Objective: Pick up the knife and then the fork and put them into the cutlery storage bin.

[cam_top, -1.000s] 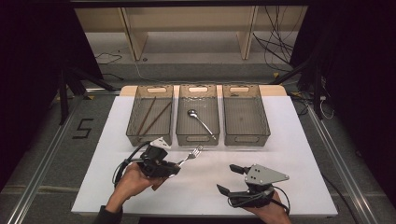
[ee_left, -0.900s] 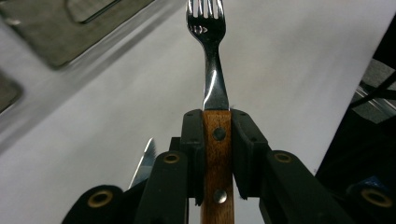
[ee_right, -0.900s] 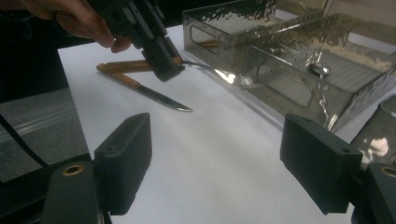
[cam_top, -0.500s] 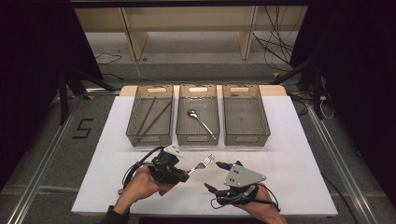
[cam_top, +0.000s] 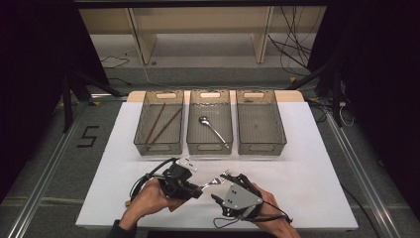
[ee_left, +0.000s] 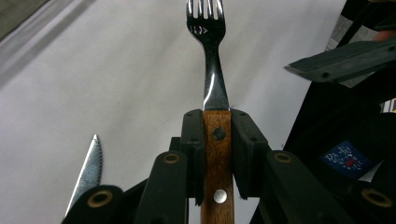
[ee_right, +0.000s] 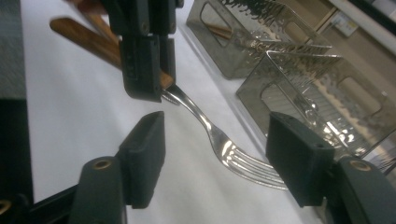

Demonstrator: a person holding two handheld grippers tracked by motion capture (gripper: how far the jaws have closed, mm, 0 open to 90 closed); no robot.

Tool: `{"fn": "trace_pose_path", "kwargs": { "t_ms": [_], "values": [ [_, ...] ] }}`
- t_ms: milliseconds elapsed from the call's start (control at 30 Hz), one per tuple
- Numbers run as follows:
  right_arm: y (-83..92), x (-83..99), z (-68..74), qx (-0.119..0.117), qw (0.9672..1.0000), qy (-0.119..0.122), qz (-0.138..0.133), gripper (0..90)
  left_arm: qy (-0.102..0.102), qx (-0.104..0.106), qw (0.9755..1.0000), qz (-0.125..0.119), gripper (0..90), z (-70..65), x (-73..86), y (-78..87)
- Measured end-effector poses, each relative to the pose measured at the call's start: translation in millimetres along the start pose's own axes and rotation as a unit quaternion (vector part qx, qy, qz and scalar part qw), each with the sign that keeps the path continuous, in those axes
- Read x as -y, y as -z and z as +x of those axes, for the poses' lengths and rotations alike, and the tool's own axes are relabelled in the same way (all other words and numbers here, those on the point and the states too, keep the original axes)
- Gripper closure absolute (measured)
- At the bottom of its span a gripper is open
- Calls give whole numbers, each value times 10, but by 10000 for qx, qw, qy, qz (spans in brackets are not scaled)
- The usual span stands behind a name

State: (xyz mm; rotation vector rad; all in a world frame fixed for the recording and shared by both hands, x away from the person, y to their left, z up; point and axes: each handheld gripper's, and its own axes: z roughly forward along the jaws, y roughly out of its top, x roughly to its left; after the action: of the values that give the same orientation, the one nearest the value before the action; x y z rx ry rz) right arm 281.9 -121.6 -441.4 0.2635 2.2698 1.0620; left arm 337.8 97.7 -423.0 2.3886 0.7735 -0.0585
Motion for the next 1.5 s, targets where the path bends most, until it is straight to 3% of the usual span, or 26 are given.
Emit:
{"fn": "trace_pose_path", "kwargs": {
  "t_ms": [133,167,233,467,567,600,633,767,867,967,1000,1033,1100,1233,1367,1400,1467,1500],
  "values": [
    [-55,7,74,164,9990,399,120,423,-27,25,10000,21,764,-24,-3,-1],
    [-55,7,74,164,9990,399,120,423,-38,43,10000,31,764,-32,-6,-1],
    [-90,4,136,277,9968,736,167,456,-84,72,9999,57,764,-51,-12,-1],
    [-165,22,251,600,9895,1275,318,552,-103,127,9998,93,764,-77,-15,-10],
    [-182,27,282,692,9848,1556,345,598,-135,179,9997,112,764,-94,-22,-10],
    [-190,28,305,736,9849,1527,347,616,-137,183,9997,121,764,-97,-23,-10],
    [-195,33,309,758,9822,1678,372,630,-142,188,9997,117,764,-98,-23,-11],
    [-221,41,329,881,9775,1885,356,687,-126,220,9996,131,764,-101,-23,-10],
    [-228,49,344,933,9764,1910,380,715,-118,231,9996,114,763,-108,-23,-13],
    [-239,62,370,981,9712,2140,376,772,-122,240,9996,120,763,-110,-23,-12],
    [-239,62,370,981,9712,2140,376,772,-123,242,9996,122,763,-111,-23,-12],
    [-240,65,384,1034,9684,2239,363,806,-123,236,9996,126,763,-111,-23,-9],
    [-238,67,388,1046,9675,2275,350,825,-135,263,9995,139,763,-107,-24,-5],
    [-240,78,401,1064,9625,2468,380,872,-88,298,9995,89,759,-103,-25,-1],
    [-233,79,401,1055,9621,2486,378,891,-64,340,9994,71,739,-86,-21,7],
    [-232,86,399,1051,9633,2432,423,891,-13,287,9996,17,685,-86,-23,25],
    [-235,101,370,1049,9623,2464,478,891,-3,280,9996,-12,617,-77,-20,46],
    [-232,114,360,1073,9642,2368,518,891,-11,300,9995,-116,597,-55,-8,102]
  ]
}}
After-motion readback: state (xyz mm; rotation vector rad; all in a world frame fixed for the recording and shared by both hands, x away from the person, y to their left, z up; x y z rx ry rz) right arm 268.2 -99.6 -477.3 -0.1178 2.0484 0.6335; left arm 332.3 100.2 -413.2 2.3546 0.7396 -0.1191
